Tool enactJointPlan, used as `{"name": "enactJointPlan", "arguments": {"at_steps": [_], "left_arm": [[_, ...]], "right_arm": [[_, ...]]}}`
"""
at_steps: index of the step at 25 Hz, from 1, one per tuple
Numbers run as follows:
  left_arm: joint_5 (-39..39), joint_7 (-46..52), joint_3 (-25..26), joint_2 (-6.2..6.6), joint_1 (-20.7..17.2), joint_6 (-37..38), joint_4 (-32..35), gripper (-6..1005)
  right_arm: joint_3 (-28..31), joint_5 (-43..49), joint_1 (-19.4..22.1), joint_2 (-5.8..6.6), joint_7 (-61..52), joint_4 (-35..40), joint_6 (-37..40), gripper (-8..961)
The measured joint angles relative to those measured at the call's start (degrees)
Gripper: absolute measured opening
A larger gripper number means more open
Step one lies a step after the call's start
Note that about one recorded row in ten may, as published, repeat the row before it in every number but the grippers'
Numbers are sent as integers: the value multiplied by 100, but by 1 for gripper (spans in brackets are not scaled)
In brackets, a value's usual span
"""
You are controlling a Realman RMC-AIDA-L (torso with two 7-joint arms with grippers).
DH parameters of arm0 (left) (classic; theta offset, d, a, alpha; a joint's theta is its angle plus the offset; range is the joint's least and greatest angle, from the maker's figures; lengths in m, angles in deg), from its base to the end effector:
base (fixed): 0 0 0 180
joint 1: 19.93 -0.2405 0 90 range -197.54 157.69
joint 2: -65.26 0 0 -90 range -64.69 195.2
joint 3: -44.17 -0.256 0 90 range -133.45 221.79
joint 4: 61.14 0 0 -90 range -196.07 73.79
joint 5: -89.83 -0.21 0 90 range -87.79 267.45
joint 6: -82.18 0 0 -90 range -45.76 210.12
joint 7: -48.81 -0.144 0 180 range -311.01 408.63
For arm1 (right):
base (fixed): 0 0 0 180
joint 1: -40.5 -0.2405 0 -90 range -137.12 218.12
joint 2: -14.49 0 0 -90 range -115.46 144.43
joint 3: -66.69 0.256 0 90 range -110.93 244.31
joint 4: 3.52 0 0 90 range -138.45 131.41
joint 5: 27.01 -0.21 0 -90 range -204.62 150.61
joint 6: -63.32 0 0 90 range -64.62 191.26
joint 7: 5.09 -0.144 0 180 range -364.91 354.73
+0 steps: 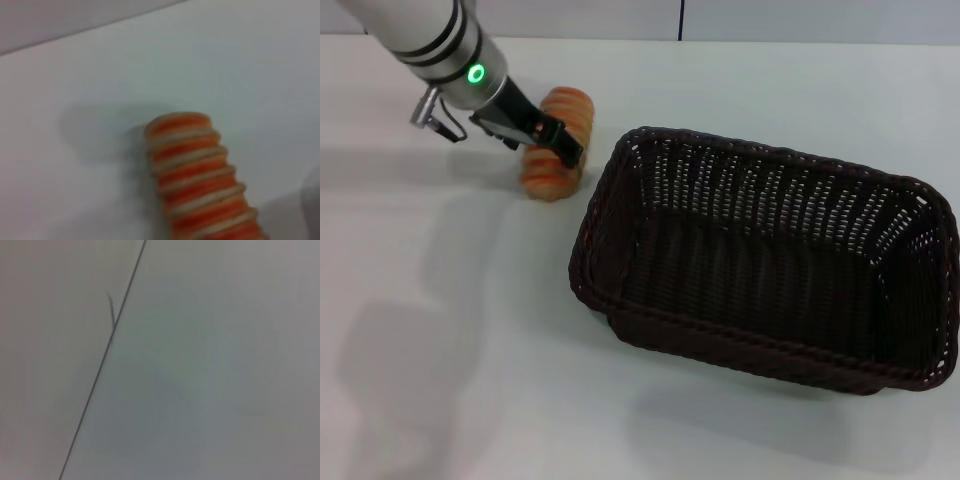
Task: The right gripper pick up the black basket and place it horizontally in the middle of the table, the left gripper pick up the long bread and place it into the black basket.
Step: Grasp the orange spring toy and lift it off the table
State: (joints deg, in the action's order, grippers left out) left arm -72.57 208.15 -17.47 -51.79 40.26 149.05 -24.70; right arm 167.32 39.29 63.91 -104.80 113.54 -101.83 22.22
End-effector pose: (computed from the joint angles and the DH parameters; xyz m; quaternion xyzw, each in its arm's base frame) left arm -0.1798 0.4525 -0.0149 -0.8284 -0.4612 0.1527 0.2787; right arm 0.2526 0.2397 0.1317 -0.7768 0.0841 0.1825 0.5968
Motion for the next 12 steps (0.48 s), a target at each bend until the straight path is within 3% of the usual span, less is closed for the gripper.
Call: {"name": "enactJointPlan", "arguments": {"at_steps": [9,12], "left_arm": [[25,-156,57,-29,-200,-28,-6,856],[29,-158,77,-8,-286,-1,8,856]], "right_arm": [[-286,155,-44,-13,20,-149,406,577],[-165,-280,-77,-13,-85,12,649,576]]}}
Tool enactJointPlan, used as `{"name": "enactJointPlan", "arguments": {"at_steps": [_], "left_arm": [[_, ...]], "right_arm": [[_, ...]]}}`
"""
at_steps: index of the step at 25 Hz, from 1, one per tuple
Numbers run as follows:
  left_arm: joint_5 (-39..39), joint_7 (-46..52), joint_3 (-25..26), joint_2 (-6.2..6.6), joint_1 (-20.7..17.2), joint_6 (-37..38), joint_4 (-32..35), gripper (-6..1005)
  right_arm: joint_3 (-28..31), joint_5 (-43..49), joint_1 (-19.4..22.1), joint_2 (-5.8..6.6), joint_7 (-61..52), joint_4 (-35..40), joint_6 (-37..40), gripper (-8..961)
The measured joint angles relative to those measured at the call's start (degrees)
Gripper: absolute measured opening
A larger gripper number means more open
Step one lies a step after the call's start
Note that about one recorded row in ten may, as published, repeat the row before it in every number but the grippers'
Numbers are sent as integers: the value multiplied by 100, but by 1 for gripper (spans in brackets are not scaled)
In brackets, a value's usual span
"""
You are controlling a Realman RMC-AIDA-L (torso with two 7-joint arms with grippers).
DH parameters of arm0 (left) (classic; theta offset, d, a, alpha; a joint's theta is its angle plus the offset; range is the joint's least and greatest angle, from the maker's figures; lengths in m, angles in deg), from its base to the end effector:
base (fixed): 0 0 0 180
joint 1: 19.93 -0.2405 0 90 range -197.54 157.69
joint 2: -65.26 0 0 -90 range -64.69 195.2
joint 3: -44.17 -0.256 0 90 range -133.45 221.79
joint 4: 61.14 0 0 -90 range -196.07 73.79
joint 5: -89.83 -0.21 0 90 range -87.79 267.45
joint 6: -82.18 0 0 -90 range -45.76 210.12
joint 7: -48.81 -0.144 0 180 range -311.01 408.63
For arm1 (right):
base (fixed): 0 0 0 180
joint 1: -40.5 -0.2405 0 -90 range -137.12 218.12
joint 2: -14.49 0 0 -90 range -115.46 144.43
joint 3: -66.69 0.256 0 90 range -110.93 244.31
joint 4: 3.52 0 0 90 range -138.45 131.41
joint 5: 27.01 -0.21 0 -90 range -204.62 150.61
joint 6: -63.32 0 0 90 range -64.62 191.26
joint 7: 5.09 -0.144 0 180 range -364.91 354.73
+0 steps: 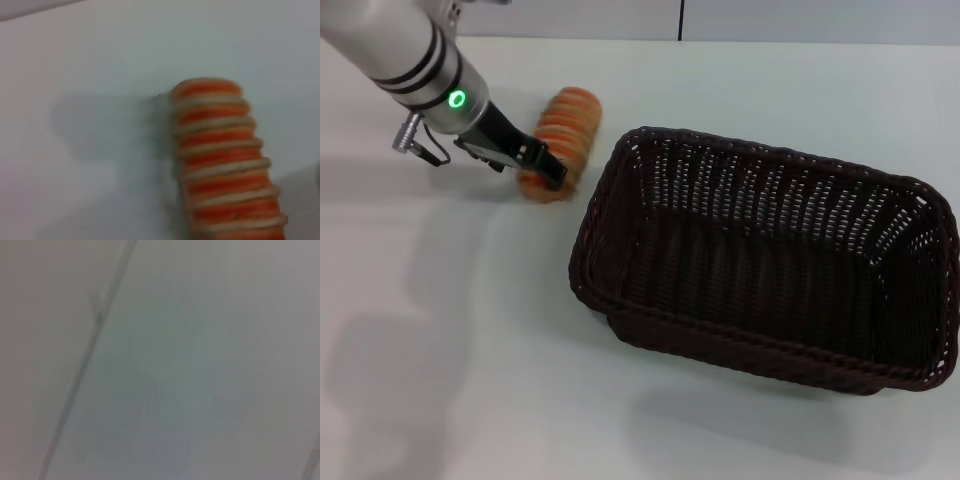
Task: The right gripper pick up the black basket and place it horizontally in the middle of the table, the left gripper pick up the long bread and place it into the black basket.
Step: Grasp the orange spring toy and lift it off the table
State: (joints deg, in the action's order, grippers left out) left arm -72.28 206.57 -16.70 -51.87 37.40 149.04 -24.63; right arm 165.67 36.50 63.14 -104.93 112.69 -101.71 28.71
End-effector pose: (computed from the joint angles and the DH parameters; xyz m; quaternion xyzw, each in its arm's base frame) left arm -0.2012 0.4433 -0.0149 -0.8223 -0.4754 0.1561 0.2709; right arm 0.2551 0.2484 0.1360 -0.7490 0.1196 0.1940 0.6221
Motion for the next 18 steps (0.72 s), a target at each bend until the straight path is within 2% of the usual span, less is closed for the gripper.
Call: {"name": "enactJointPlan", "arguments": {"at_steps": [3,6,10,18], "left_arm": [[0,-4,55,31,-66,27,46,856],[0,-24,70,42,-84,31,52,856],[0,-56,73,41,-84,27,54,855],[-7,-156,74,-51,-45,43,49,813]], "right_arm": [[250,-839,34,-1,18,258,117,575],[402,-1019,32,10,-15,372,66,575],[405,-1015,12,10,-37,382,45,576],[371,-980,-85,19,-42,388,39,577]]}}
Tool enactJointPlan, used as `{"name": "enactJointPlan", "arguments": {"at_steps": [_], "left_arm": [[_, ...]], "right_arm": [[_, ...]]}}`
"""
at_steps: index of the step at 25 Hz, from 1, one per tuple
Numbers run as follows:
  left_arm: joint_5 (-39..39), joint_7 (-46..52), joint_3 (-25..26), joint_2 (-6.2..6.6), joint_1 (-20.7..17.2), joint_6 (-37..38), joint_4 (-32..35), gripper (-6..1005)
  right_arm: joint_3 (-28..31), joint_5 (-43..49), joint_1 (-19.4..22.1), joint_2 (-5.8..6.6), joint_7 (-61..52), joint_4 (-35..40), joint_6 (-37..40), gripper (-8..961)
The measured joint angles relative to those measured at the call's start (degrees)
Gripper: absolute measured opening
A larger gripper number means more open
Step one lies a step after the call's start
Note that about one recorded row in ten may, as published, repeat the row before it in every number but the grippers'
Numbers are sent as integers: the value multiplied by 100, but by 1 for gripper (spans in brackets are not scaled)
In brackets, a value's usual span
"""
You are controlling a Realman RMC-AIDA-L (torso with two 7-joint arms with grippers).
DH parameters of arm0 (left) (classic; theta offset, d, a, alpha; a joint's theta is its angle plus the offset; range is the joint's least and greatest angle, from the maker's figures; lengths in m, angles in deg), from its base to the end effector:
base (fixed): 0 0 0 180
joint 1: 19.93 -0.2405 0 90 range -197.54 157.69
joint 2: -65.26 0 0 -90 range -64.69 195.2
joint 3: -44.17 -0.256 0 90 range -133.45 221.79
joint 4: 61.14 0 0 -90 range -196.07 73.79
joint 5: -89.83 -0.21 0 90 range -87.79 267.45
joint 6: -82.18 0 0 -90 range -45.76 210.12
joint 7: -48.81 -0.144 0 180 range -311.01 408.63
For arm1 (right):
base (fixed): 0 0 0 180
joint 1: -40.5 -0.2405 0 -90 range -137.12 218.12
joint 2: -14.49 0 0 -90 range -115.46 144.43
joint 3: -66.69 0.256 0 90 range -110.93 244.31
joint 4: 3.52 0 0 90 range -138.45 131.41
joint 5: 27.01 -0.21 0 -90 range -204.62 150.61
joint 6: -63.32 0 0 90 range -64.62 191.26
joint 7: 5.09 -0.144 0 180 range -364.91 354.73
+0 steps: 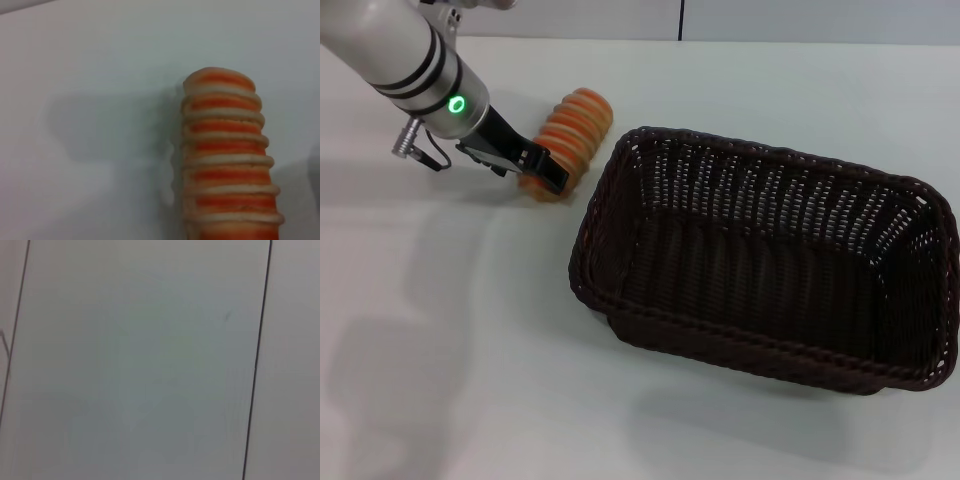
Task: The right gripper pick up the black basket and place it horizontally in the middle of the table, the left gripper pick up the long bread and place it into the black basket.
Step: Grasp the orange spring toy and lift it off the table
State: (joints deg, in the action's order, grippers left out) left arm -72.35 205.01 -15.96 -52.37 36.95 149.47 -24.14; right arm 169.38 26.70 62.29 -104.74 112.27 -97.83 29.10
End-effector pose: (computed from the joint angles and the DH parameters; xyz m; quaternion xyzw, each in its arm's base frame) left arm -0.2023 0.4405 -0.0172 -0.8275 -0.4704 0.1562 0.2639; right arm 0.2750 0.2465 0.1576 -0.6991 0.1770 0.2453 0.6478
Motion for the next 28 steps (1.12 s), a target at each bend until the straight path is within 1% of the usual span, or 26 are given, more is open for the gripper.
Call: {"name": "enactJointPlan", "arguments": {"at_steps": [8,15,21,23,26,28], "left_arm": [[1,13,-48,-30,-5,14,-2,766],[3,-40,-84,-34,-52,-2,121,724],[3,-274,-345,-73,-94,-24,256,593],[6,-282,-486,-84,-179,-46,412,549],[15,-284,-516,-86,-230,-56,505,515],[352,-302,-653,-85,-657,-68,1278,493]], "right_arm": [[-30,157,-183,-4,-13,37,-5,576],[-57,264,-223,-4,-16,62,-7,575],[-68,286,-267,1,-19,50,-7,576],[-75,289,-294,2,-20,55,-7,576],[-78,290,-301,3,-19,57,-7,576],[-84,290,-305,5,-17,50,-7,576]]}}
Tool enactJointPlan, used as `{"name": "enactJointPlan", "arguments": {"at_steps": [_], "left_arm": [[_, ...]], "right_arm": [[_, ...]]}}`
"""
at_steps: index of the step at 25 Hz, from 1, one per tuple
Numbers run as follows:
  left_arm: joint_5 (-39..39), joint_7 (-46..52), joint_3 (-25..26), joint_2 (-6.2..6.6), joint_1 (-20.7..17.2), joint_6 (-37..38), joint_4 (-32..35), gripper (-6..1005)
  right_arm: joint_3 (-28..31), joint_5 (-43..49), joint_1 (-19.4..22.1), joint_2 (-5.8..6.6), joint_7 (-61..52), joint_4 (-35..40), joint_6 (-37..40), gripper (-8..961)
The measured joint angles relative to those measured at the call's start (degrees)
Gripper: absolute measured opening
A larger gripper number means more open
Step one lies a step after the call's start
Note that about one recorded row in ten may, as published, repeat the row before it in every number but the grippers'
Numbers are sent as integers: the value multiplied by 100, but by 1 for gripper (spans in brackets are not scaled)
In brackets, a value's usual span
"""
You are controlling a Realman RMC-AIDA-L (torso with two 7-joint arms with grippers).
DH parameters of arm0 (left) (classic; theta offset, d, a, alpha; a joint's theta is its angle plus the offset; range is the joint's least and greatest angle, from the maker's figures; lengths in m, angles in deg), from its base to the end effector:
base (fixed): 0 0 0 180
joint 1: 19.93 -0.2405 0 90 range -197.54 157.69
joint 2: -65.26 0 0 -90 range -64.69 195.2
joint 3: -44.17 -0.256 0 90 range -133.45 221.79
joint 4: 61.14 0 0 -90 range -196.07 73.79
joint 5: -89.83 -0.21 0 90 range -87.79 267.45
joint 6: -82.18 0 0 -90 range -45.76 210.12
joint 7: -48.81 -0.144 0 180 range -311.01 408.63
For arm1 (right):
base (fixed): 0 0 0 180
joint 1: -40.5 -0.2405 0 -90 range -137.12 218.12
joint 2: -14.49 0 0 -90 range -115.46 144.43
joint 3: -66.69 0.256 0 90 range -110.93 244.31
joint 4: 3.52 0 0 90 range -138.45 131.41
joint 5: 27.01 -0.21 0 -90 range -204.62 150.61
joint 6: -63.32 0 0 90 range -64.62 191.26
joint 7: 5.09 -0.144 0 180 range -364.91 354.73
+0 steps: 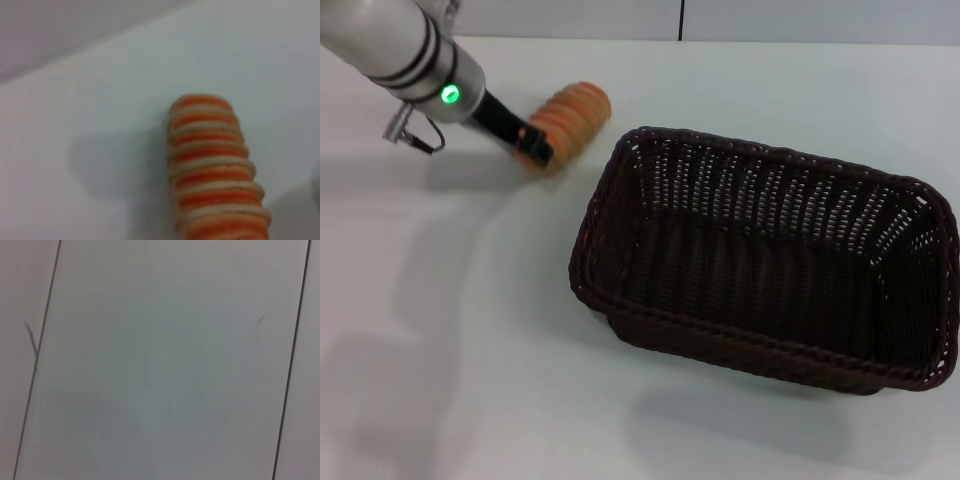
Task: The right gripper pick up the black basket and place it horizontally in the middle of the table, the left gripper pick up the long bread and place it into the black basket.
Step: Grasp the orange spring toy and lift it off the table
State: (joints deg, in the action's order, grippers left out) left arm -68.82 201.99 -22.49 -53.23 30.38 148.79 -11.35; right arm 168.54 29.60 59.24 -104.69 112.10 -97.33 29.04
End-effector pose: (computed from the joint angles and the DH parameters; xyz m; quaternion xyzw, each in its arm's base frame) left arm -0.1922 0.4405 -0.0042 -0.8549 -0.4052 0.1284 0.2976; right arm 0.2638 0.2614 0.1485 -0.7184 0.1548 0.2433 0.6330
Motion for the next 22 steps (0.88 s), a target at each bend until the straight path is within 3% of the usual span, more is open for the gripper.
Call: {"name": "enactJointPlan", "arguments": {"at_steps": [3,6,8,10,13,15,22], "left_arm": [[126,-12,-40,10,-117,2,201,468],[593,-136,-114,28,-624,143,1196,443],[655,-148,-137,26,-699,177,1374,431],[854,-144,-280,21,-988,261,2035,418],[854,-144,-280,21,-988,261,2035,399],[1000,-136,-339,26,-1263,422,2626,383],[1076,-164,-389,31,-1389,612,2925,270]], "right_arm": [[0,0,-1,0,0,-4,1,576],[4,0,5,0,-5,-22,12,576],[5,0,5,0,-5,-36,20,576],[7,0,-35,1,-5,-45,31,576],[4,0,-57,0,-6,-43,31,577],[1,0,-63,0,-5,-47,28,577],[-9,-1,-77,-3,-5,-49,22,577]]}}
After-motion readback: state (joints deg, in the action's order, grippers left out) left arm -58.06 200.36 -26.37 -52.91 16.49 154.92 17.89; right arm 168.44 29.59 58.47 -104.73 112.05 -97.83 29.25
